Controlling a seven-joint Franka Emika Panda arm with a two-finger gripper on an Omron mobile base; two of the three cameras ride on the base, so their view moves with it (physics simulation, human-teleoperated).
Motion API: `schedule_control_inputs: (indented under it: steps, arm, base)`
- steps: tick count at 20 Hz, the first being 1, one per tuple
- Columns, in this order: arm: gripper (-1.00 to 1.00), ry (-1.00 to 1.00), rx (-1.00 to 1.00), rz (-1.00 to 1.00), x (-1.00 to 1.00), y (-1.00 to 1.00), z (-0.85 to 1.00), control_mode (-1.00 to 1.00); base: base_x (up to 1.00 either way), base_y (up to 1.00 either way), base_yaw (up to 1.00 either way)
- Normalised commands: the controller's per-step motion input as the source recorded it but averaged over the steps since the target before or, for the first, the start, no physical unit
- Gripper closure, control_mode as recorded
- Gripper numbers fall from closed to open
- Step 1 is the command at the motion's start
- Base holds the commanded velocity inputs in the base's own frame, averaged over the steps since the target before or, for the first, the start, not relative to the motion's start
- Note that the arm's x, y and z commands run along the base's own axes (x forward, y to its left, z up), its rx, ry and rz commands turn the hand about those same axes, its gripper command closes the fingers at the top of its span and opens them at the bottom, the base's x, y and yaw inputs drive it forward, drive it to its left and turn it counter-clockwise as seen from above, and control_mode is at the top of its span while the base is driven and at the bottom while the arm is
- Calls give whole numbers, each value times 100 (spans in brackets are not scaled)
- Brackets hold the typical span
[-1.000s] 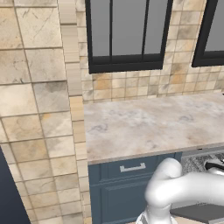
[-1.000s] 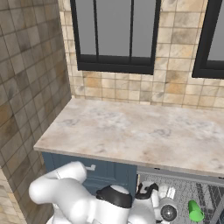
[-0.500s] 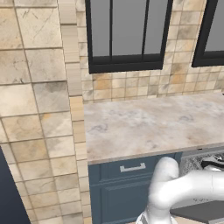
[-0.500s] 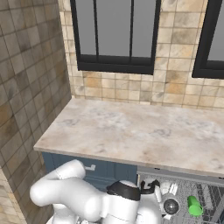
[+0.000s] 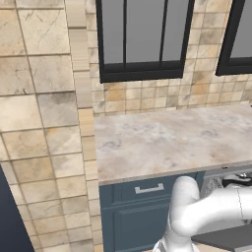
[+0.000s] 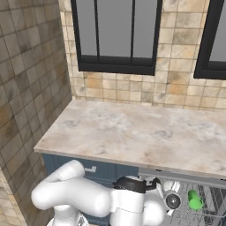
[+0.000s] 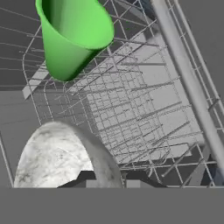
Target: Pick up the cup and bowl from the counter, place them in the dishwasher, and close the dishwasher door.
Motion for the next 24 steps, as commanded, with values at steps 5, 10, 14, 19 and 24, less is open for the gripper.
schedule_control_inputs:
  steps: [5, 10, 14, 19, 24]
  arm:
    - [-100, -3, 0, 0, -49, -15, -20, -100]
    - [-100, -7, 0, 0, -54, -20, -1, -100]
    - [-100, -10, 1, 0, -49, -23, 1, -100]
    - [-100, -5, 2, 0, -30, -10, 26, -100]
    - [-100, 0, 0, 0, 0, 2, 74, -100]
  base:
    - [0, 0, 0]
    - [0, 0, 0]
    - [0, 0, 0]
    - [0, 0, 0]
    - [0, 0, 0]
